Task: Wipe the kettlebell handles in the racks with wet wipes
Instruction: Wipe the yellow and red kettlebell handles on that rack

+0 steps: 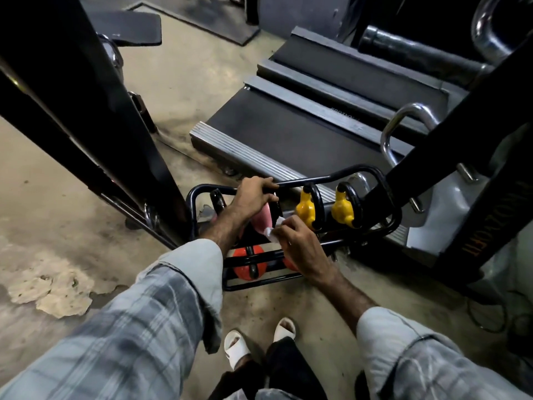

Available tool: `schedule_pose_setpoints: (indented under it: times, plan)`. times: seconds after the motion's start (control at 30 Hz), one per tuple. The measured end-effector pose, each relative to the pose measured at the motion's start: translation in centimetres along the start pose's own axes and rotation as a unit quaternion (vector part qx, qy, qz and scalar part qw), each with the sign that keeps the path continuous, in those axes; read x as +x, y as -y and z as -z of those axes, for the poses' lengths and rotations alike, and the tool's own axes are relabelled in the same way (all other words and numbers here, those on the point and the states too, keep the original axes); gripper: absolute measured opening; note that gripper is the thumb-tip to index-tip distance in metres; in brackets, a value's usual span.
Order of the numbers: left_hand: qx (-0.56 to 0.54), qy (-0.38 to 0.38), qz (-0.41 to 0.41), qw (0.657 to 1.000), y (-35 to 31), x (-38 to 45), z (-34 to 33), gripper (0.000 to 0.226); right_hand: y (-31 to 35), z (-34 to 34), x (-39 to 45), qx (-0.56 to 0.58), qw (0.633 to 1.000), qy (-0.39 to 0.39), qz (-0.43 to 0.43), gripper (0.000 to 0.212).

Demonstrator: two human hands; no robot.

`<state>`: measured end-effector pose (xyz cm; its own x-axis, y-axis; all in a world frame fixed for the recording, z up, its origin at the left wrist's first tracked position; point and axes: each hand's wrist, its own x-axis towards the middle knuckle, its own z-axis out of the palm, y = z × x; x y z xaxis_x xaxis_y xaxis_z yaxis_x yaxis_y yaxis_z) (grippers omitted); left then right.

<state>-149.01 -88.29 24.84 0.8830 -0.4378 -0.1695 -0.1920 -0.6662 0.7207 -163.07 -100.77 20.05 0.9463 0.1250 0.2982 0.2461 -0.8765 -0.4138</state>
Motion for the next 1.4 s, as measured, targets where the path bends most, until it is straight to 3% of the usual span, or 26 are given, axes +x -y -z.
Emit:
schedule_pose_setpoints:
  times: [0.07, 0.13, 0.2, 0.27, 0.33, 0.4, 0.5, 0.63, 0.8, 0.9, 1.07, 1.23, 1.4]
  plan:
    - [0.002, -0.011, -0.01, 1.0, -0.4, -0.5, -0.1, 0.037, 0.1, 0.4, 0.4, 0.047, 0.997, -0.026, -0.062, 0.008]
    - [-0.035, -0.071, -0.02, 0.997, -1.0, -1.7, -0.1, 0.029, 0.7, 1.3, 1.1, 0.122, 0.976, -0.092, -0.157, 0.007]
    - [-0.112, -0.121, -0.018, 0.986, -1.7, -3.8, 0.1, 0.024, 1.3, 2.2, 2.1, 0.213, 0.927, -0.146, -0.272, 0.01]
    - [-0.169, -0.088, -0.04, 0.981, -1.8, -5.8, -0.2, 0.024, 1.8, 2.7, 2.9, 0.28, 0.888, -0.147, -0.334, 0.013]
    - [-0.173, -0.052, -0.059, 0.982, -1.3, -7.2, -0.8, 0.027, 2.0, 2.7, 3.0, 0.353, 0.875, -0.114, -0.311, 0.019]
    - [-0.181, -0.094, -0.044, 0.978, -0.6, -7.2, -1.5, 0.025, 2.0, 2.4, 2.4, 0.388, 0.874, -0.089, -0.279, 0.032]
    - [-0.146, -0.194, 0.026, 0.97, 0.2, -6.5, -1.9, 0.017, 2.1, 1.5, 1.7, 0.29, 0.912, -0.081, -0.278, 0.036]
    - [-0.129, -0.206, 0.043, 0.969, 0.7, -6.1, -2.5, 0.028, 1.8, 0.7, 1.6, 0.246, 0.927, -0.01, -0.283, 0.053]
    - [-0.204, -0.243, 0.045, 0.947, 0.0, -5.5, -3.0, 0.029, 1.2, 0.7, 1.5, 0.25, 0.921, -0.011, -0.298, 0.05]
    - [-0.176, -0.252, 0.038, 0.951, 0.4, -4.7, -3.6, 0.021, 0.9, 0.9, 1.8, 0.241, 0.922, -0.004, -0.303, 0.048]
    - [-0.252, -0.266, 0.141, 0.92, 0.6, -4.3, -4.5, 0.016, 1.0, 1.4, 2.3, 0.231, 0.93, 0.024, -0.286, 0.049]
    - [-0.301, -0.273, 0.136, 0.903, 0.3, -6.2, -6.2, 0.019, 0.8, 1.4, 2.5, 0.237, 0.934, 0.041, -0.266, 0.057]
    - [-0.313, -0.284, 0.156, 0.893, -0.4, -2.2, -5.0, 0.017, 0.7, 1.6, 2.6, 0.232, 0.936, 0.05, -0.261, 0.055]
